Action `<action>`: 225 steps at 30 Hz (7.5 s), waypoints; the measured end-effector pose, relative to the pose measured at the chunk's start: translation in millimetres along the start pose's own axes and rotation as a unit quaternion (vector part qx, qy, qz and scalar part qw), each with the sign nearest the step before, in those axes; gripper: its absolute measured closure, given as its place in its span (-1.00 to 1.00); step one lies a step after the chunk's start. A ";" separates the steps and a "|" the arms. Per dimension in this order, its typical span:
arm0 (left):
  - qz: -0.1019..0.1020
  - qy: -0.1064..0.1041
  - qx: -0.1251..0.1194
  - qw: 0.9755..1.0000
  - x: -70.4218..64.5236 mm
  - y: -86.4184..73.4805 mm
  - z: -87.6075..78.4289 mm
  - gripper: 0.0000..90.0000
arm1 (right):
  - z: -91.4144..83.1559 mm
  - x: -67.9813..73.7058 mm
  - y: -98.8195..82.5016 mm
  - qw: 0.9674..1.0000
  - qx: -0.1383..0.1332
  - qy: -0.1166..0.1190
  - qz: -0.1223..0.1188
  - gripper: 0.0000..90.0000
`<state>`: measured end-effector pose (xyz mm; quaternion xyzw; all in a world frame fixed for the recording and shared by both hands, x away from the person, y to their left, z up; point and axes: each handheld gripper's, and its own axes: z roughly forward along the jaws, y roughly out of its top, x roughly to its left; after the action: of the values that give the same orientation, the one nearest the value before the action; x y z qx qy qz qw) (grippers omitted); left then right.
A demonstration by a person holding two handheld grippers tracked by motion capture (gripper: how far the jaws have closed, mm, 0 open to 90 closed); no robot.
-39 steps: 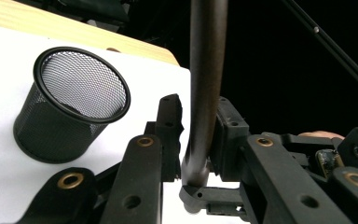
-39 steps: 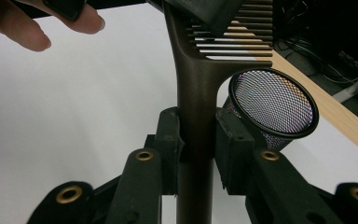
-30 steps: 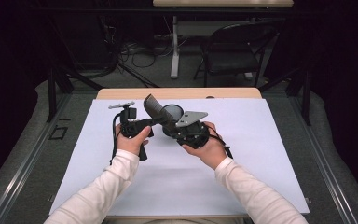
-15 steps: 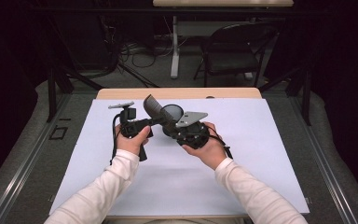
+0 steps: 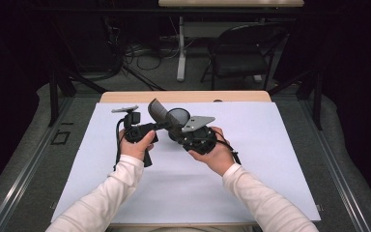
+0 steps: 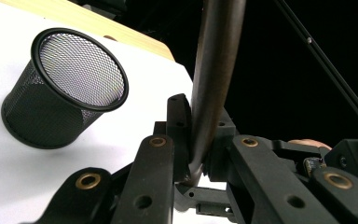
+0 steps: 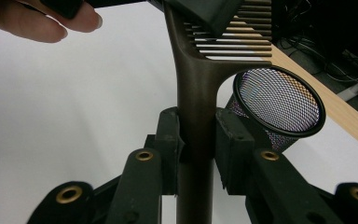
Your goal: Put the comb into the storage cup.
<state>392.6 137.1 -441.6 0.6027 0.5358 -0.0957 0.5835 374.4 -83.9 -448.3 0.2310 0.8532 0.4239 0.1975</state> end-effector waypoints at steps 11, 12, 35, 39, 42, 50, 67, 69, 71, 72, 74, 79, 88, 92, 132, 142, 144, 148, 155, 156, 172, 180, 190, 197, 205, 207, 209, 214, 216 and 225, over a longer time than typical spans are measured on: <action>0.001 -0.001 0.000 1.000 0.6 0.0 -0.3 0.86 | 0.2 -0.3 -0.4 1.000 -0.002 0.003 0.002 0.62; 0.000 -0.002 0.000 1.000 0.7 0.0 -0.4 0.86 | 0.3 -0.3 -0.4 1.000 -0.002 0.003 0.002 0.61; -0.007 -0.001 -0.009 1.000 2.0 0.0 1.0 0.86 | 1.2 -1.7 -1.2 1.000 -0.005 0.007 0.014 0.61; -0.009 -0.002 -0.007 1.000 3.4 -0.3 1.6 0.86 | 1.7 -2.3 -1.8 1.000 -0.005 0.010 0.017 0.61; -0.010 -0.002 -0.008 1.000 3.5 -0.2 1.8 0.86 | 1.8 -2.4 -2.1 1.000 -0.004 0.011 0.019 0.61; -0.010 -0.001 -0.014 1.000 3.1 -0.4 1.9 0.86 | 1.8 -2.4 -1.9 1.000 -0.006 0.010 0.021 0.61; -0.004 0.000 -0.028 1.000 2.9 -0.4 2.7 0.86 | 2.2 -2.1 -1.5 1.000 -0.010 0.009 0.021 0.42; -0.002 0.000 -0.030 1.000 3.2 -0.1 2.2 0.86 | 1.9 -2.0 -1.5 1.000 -0.011 0.007 0.022 0.38; -0.001 0.001 -0.032 0.999 3.4 0.3 1.8 0.86 | 1.6 -2.1 -1.5 1.000 -0.012 0.004 0.023 0.34; 0.000 0.001 -0.033 0.999 3.5 0.6 1.5 0.86 | 1.2 -2.3 -1.6 1.000 -0.012 0.004 0.023 0.32; 0.001 -0.001 -0.033 0.999 4.2 1.0 1.4 0.86 | 0.6 -2.6 -1.7 1.000 -0.012 -0.001 0.023 0.27; 0.005 0.002 -0.037 0.999 4.6 1.7 1.8 0.86 | 1.2 -4.7 -2.6 1.000 -0.012 -0.007 0.026 0.08; 0.015 0.006 -0.043 0.999 6.2 4.5 -1.1 0.86 | -0.5 -6.5 -3.5 0.999 -0.013 -0.019 0.026 -0.12; 0.018 0.008 -0.047 0.999 7.8 6.7 -3.8 0.86 | -0.2 -6.2 -3.8 0.999 -0.019 -0.015 0.020 -0.11; 0.074 0.018 -0.088 0.993 7.7 15.3 -16.1 0.86 | -6.3 -6.3 -13.1 0.998 -0.009 0.001 0.066 -1.00; 0.101 0.025 -0.096 0.990 4.0 19.8 -19.9 0.86 | -7.3 -4.4 -12.6 0.998 -0.004 -0.007 0.068 -1.00; 0.104 0.024 -0.096 0.990 3.1 20.7 -20.4 0.86 | -7.1 -3.6 -13.0 0.998 0.001 -0.009 0.065 -1.00; 0.117 0.028 -0.098 0.988 1.6 22.0 -21.3 0.86 | -8.3 -2.7 -13.0 0.998 0.003 -0.006 0.059 -1.00; 0.136 0.031 -0.101 0.985 -1.6 24.5 -22.8 0.86 | -10.1 -0.8 -12.5 0.999 -0.005 -0.011 0.049 -1.00; 0.142 0.032 -0.102 0.984 -2.3 25.0 -22.9 0.86 | -10.3 -0.7 -12.6 0.999 -0.008 -0.014 0.047 -1.00; 0.194 0.060 -0.112 0.973 -12.6 32.4 -23.2 0.86 | -8.9 -1.6 -13.5 0.999 -0.003 -0.012 0.044 -1.00; 0.219 0.067 -0.118 0.966 -16.6 38.2 -21.3 0.86 | -8.6 -2.5 -13.9 0.999 -0.003 -0.010 0.044 -1.00; 0.232 0.080 -0.122 0.962 -15.0 42.4 -15.6 0.86 | -7.2 -3.5 -14.2 0.999 -0.001 -0.010 0.046 -1.00; 0.229 0.086 -0.124 0.962 -11.5 44.2 -10.5 0.86 | -6.6 -4.2 -14.7 0.999 -0.001 -0.011 0.046 -1.00; 0.234 0.096 -0.128 0.959 -9.8 46.9 -1.7 0.86 | -7.0 -4.3 -15.0 0.999 0.001 -0.011 0.047 -1.00; 0.237 0.099 -0.128 0.958 -9.5 48.0 0.2 0.86 | -7.4 -4.9 -15.3 0.999 0.001 -0.011 0.046 -1.00; 0.236 0.100 -0.128 0.958 -9.1 48.8 2.4 0.86 | -8.1 -5.2 -15.6 0.999 0.002 -0.011 0.046 -1.00; 0.235 0.105 -0.126 0.958 -7.3 50.4 7.3 0.86 | -8.9 -5.7 -17.1 0.999 0.002 -0.013 0.045 -1.00; 0.234 0.108 -0.124 0.958 -6.0 51.1 9.3 0.86 | -9.9 -5.4 -17.3 0.999 0.002 -0.013 0.047 -1.00; 0.223 0.116 -0.120 0.960 -1.5 53.1 20.5 0.86 | -11.4 -6.4 -17.9 0.999 0.003 -0.013 0.044 -1.00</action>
<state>442.6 133.2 -414.8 0.6399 0.4587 0.1721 0.5920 369.5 -104.3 -455.5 0.2748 0.8406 0.4267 0.1893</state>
